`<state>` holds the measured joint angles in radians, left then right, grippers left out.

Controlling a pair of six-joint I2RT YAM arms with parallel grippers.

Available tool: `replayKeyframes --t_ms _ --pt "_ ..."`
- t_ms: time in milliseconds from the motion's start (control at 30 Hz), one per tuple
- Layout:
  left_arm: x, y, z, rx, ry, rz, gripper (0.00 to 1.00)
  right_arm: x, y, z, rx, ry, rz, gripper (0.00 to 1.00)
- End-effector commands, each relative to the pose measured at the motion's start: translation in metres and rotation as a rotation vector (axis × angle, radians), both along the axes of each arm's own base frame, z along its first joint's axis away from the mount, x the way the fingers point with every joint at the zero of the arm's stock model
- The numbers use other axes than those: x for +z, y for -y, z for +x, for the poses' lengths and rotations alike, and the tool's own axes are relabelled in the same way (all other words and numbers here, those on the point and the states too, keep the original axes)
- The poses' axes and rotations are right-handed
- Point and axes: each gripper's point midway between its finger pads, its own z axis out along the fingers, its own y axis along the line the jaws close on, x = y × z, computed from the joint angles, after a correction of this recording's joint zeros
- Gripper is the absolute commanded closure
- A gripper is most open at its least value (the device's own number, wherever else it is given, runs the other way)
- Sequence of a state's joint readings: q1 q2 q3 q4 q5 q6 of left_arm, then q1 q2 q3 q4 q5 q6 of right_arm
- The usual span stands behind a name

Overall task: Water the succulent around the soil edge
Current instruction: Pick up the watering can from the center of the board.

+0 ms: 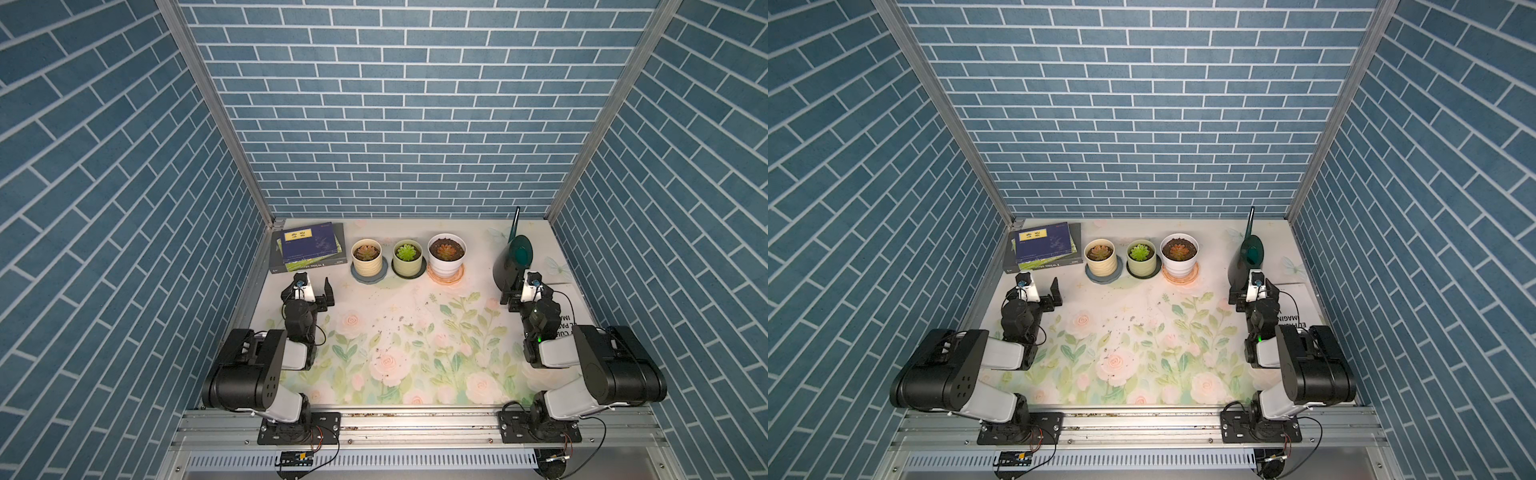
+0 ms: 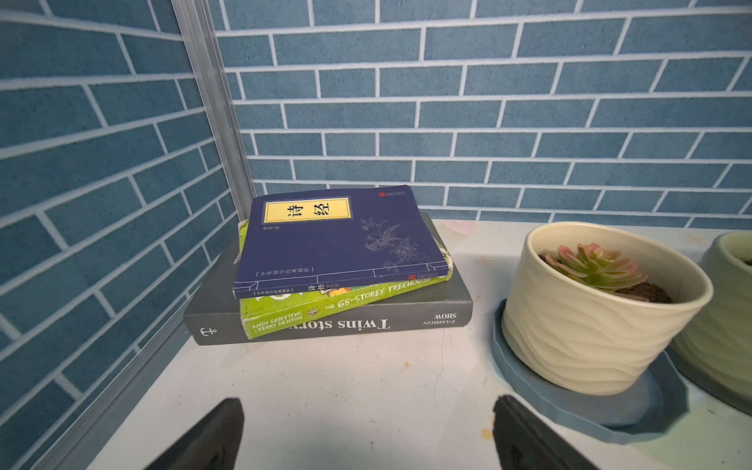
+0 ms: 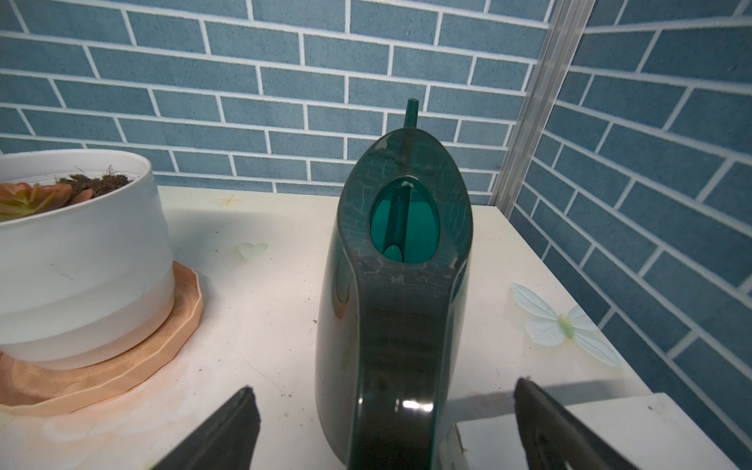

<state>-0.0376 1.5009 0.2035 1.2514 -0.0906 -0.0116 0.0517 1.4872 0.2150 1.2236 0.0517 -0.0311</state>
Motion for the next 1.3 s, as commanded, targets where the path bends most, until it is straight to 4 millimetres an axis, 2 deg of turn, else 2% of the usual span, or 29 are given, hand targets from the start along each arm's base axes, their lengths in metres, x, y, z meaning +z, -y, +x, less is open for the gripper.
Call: replayKeyframes --t_ms 0,167,267,433,533,667,833,933,1100,1267 --pt "0.017 -0.005 0.000 0.024 0.043 -0.005 0.00 0.023 -0.003 0.000 0.021 0.032 -0.001 0.01" --pt "0.047 -0.017 -0.010 0.127 0.080 -0.019 0.00 0.048 0.001 -0.010 -0.019 0.029 0.109 0.00" --pt "0.072 -0.026 -0.018 0.205 0.143 -0.131 0.00 0.055 0.003 -0.011 -0.042 -0.026 0.188 0.01" --pt "0.090 -0.013 -0.022 0.260 0.132 -0.246 0.00 0.025 0.000 -0.009 -0.084 -0.258 0.296 0.01" --pt "0.089 0.005 -0.017 0.257 0.072 -0.322 0.00 0.004 -0.001 -0.008 -0.107 -0.365 0.321 0.01" --pt "0.087 0.030 -0.007 0.219 0.016 -0.371 0.00 -0.009 -0.002 -0.002 -0.111 -0.421 0.315 0.04" --pt "0.081 0.046 0.006 0.193 -0.035 -0.403 0.00 -0.019 -0.007 0.005 -0.069 -0.456 0.269 0.11" --pt "0.072 0.048 0.008 0.198 -0.058 -0.417 0.00 -0.019 -0.005 0.008 -0.065 -0.445 0.229 0.19" --pt "0.069 0.049 0.009 0.194 -0.065 -0.420 0.00 -0.010 -0.005 0.010 -0.046 -0.394 0.192 0.34" --pt "0.071 0.063 0.015 0.125 -0.101 -0.414 0.00 -0.008 -0.002 0.008 -0.051 -0.383 0.163 0.47"
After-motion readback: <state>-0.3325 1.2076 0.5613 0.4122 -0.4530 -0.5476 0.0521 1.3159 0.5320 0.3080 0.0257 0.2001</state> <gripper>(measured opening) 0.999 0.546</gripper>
